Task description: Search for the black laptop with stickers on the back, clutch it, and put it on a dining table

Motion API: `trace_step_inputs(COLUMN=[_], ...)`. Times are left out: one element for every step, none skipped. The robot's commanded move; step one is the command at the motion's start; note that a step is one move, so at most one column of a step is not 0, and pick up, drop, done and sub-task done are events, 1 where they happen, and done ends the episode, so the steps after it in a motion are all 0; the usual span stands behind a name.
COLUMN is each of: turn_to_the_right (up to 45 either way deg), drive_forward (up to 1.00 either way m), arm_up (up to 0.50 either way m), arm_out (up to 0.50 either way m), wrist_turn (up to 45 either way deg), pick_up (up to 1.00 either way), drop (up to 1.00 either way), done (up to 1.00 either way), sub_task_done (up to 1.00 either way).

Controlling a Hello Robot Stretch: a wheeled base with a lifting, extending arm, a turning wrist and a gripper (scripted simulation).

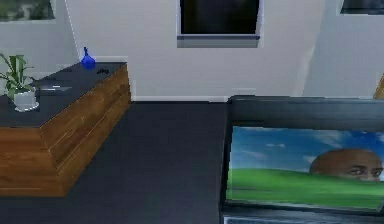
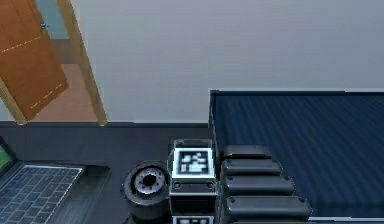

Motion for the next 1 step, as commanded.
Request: trace_step_inputs(turn_to_the_right=[39.0], drive_forward=[0.0], arm_up=[0.0], arm_out=[0.0], wrist_turn=[0.0], pick_up=[0.0], drop=[0.0], done=[0.0], sub_task_done=[0.0])
